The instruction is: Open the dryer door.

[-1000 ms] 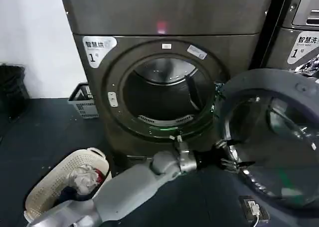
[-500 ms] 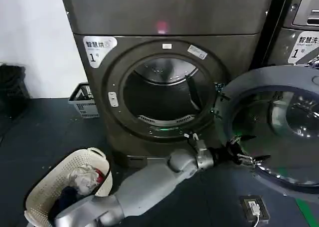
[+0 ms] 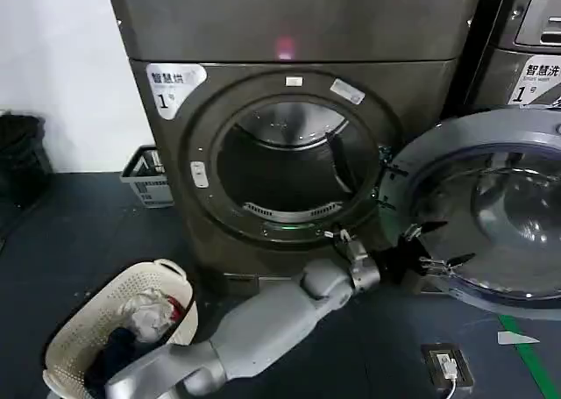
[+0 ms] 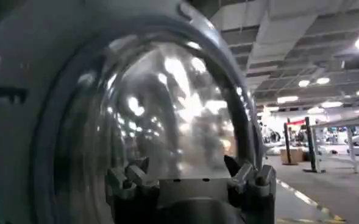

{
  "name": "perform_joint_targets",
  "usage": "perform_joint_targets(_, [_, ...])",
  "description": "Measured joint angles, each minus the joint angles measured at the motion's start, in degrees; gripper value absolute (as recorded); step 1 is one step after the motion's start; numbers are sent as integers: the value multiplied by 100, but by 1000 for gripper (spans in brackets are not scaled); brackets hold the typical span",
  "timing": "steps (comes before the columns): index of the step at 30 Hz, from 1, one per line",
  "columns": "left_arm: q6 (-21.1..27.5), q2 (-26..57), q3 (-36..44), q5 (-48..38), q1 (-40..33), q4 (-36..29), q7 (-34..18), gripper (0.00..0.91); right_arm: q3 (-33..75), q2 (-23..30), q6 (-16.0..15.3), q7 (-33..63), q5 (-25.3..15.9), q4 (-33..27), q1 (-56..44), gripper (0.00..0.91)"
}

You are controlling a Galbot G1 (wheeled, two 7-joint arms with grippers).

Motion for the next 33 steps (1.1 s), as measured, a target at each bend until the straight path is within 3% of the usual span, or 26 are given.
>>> perform_joint_targets(7, [-293,290,-88,135,96,-366,-353,907,-14,3,-64,47,14,70,-30,907])
perform_joint_targets(18, [-584,1507,-226,-297,483,-1653,-465,907,-87,-32,-156,57,-11,150,85,907])
perform_joint_targets(24, [-75,2523,-413,-157,687,-2530,-764,907,-66,-102,-395,237,-60,207,195,907])
perform_joint_targets(33, [697,4179,-699,141,900,-3414,-945,907,-132,-135,-494,325,-295,256,389,907])
